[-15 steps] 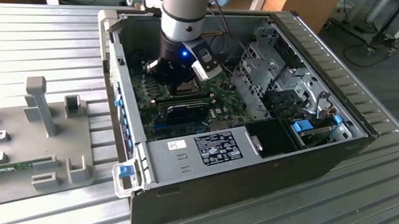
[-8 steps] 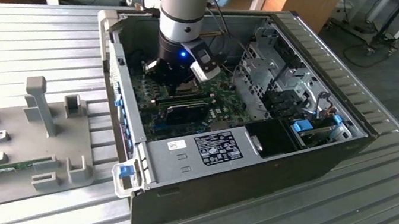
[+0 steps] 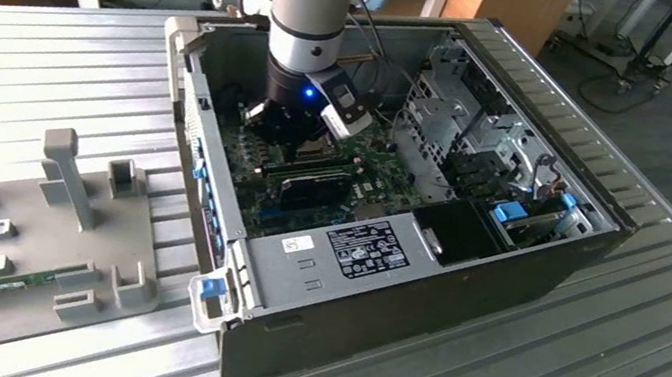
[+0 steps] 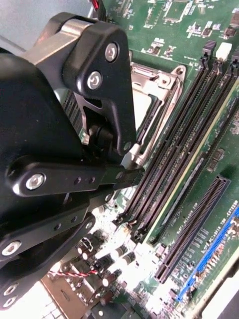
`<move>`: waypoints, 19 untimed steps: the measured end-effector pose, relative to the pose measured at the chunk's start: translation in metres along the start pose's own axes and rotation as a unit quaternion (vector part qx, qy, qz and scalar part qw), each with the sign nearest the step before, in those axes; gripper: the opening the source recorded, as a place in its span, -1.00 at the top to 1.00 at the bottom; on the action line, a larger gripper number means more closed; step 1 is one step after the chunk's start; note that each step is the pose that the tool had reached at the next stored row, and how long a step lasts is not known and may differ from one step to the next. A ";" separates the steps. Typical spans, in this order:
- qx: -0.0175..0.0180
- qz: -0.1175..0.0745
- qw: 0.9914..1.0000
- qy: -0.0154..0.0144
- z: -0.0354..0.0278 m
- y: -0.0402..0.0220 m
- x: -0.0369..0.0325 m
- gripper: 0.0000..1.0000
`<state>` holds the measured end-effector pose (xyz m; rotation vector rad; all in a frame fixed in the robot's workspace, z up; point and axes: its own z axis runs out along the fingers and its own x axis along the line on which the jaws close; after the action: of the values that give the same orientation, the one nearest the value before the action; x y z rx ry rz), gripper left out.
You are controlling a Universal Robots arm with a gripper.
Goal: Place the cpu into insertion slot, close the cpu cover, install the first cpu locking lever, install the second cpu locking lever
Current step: 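Install the second cpu locking lever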
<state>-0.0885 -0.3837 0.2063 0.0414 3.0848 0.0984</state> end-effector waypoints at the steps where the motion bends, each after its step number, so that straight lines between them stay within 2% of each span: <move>1: 0.000 0.000 1.000 0.000 0.0001 0.0000 0.0001 0.79; 10: -0.001 0.000 1.000 -0.001 0.0031 0.0007 0.0018 0.79; 19: -0.010 0.000 1.000 -0.008 0.0046 0.0020 0.0050 0.79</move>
<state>-0.0932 -0.3812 0.2015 0.0411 3.0682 0.1299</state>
